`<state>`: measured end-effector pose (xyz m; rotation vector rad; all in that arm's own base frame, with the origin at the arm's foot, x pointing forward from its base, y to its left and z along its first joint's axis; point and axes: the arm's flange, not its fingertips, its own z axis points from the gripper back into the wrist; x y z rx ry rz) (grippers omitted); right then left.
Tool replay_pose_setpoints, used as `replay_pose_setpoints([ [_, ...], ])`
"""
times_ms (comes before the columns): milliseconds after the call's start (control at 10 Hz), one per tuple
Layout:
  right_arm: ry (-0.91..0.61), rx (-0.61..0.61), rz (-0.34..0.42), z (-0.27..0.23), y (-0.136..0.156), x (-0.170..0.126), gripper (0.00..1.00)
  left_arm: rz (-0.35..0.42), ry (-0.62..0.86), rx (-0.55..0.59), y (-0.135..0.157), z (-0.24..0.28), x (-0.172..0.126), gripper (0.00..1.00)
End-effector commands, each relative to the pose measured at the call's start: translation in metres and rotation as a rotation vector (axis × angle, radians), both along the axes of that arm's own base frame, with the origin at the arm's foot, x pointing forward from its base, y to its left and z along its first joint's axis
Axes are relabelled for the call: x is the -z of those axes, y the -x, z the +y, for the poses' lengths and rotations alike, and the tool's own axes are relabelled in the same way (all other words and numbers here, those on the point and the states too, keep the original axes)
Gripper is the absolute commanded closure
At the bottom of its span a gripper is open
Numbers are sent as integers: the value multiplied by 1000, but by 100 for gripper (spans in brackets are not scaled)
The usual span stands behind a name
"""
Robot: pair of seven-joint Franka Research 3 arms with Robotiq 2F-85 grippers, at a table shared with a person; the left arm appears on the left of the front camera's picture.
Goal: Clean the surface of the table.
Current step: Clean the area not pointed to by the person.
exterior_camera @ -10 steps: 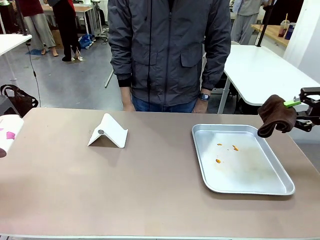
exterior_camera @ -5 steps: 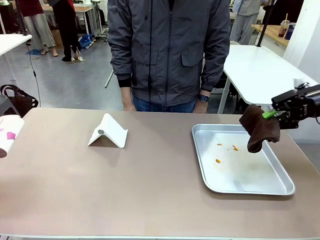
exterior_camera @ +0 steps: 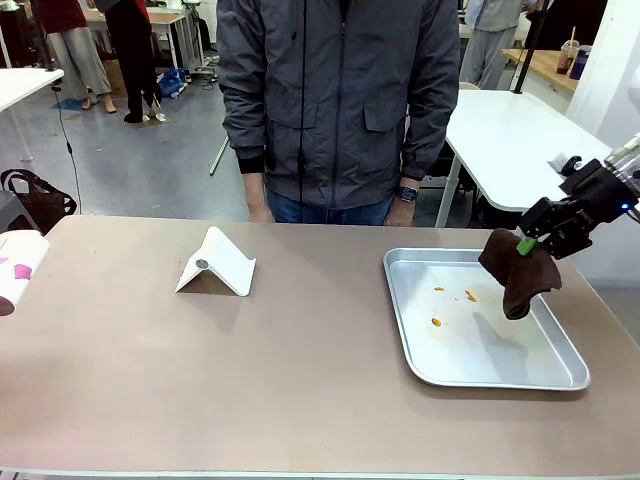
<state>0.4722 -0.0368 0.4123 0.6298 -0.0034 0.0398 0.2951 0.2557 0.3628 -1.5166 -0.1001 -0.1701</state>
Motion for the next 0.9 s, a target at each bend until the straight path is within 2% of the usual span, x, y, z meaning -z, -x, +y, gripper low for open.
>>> replay_pose_setpoints([
  [0,81,51,-23,5,-17,10,83,5,11,-11,0,1,-6,78],
  [400,249,63,-91,8,-49,51,83,5,11,-11,0,1,-6,78],
  [800,175,43,-72,29,-63,87,83,5,11,-11,0,1,-6,78],
])
